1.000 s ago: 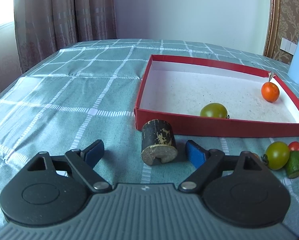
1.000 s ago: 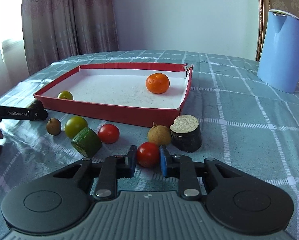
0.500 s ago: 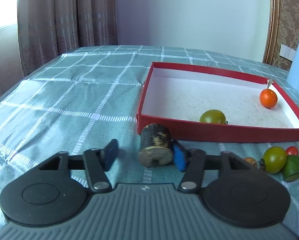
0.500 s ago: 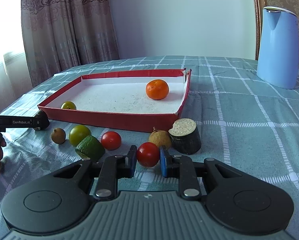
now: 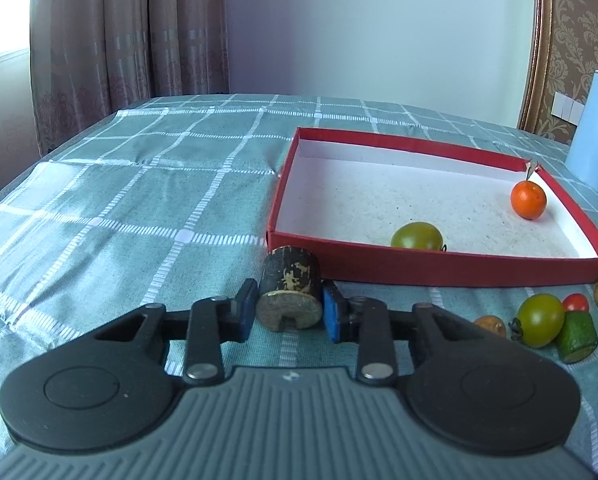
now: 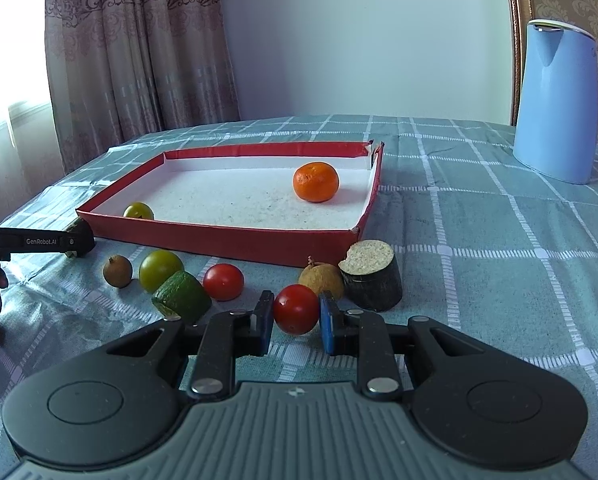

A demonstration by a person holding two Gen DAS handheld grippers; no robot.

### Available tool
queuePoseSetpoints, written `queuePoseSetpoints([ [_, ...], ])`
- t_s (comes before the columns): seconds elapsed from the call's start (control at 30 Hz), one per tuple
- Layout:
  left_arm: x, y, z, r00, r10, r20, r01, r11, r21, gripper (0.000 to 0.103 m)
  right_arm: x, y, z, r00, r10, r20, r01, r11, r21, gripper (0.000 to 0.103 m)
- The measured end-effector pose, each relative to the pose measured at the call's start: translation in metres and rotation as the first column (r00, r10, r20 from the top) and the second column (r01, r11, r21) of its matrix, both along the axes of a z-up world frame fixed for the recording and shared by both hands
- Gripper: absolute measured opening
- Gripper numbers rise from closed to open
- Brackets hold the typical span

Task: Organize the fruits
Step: 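Close the left gripper on the wooden log piece while the right grasps a red cherry tomato, then carry the log piece into the tray and open the left gripper while the right carries the cherry tomato in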

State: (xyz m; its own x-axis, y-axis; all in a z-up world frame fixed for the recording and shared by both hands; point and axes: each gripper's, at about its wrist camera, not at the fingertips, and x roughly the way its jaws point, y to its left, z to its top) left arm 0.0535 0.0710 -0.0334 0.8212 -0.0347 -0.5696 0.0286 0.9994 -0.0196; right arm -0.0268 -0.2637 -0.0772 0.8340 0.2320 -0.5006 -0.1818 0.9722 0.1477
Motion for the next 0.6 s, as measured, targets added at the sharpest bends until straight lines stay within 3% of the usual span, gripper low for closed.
queuePoseSetpoints([
  [0.6, -0.023, 0.003, 0.014, 0.989, -0.028, 0.144, 0.032, 0.999, -0.032, 0.031, -0.016, -0.002, 0.009, 0.994, -0.006, 0.106, 0.005, 1.000, 0.008, 0.023],
])
